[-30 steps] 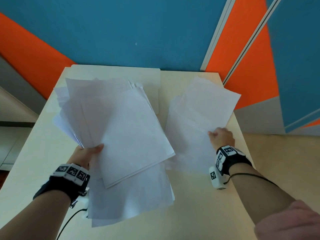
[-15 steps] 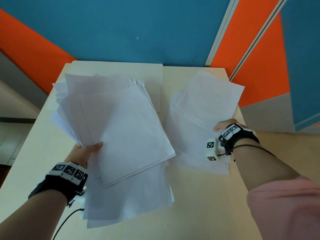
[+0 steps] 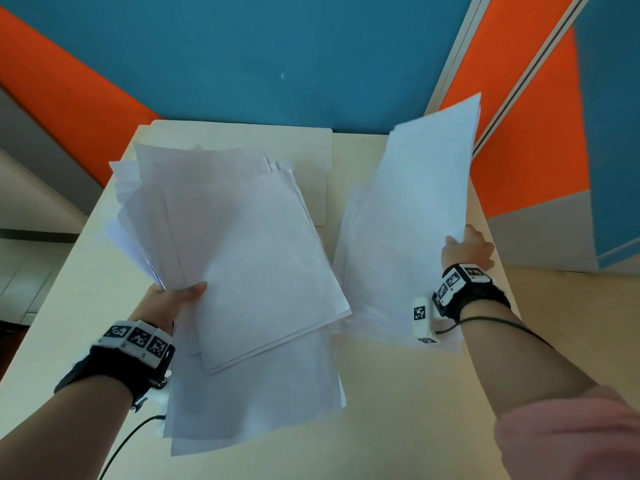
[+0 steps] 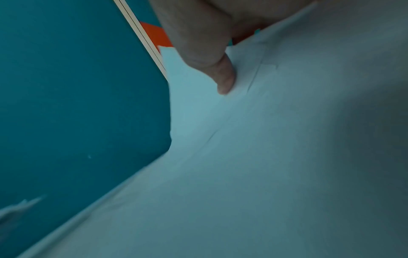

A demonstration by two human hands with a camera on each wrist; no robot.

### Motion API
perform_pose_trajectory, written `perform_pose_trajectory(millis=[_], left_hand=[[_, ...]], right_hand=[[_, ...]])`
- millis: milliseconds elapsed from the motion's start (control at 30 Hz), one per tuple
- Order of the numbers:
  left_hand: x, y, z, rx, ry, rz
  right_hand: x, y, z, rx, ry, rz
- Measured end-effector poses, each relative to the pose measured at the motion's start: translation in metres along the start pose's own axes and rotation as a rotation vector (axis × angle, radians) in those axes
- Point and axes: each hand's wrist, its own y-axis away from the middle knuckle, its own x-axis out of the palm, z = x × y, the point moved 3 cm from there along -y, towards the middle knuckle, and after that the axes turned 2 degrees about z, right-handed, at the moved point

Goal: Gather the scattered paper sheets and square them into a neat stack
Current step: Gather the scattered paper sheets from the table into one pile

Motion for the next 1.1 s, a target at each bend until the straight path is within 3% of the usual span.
perform_pose_trajectory(millis=[167, 433, 600, 767, 1100], left_hand=[[0.004, 0.002, -0.004, 0.008, -0.021, 0.004], [0.003, 0.008, -0.012, 0.013, -0.046, 0.015], [0.017, 0.017, -0.019, 0.016, -0.025, 0.073], [0.015, 0.021, -0.026, 0.051, -0.041, 0.081], [0.012, 0.026, -0.034, 0.049, -0.053, 0.052]], right_hand=[[-0.022, 0.002, 0.005, -0.161, -0.380, 0.042], [-0.064, 0.008, 0.004, -0.058, -0.824, 0.362], [-0.050, 0.045, 0.019, -0.141, -0.893, 0.610], [-0.075, 0.055, 0.035, -0.162, -1.001, 0.547], [-0.034, 0.110, 0.051, -0.048, -0.939, 0.733]])
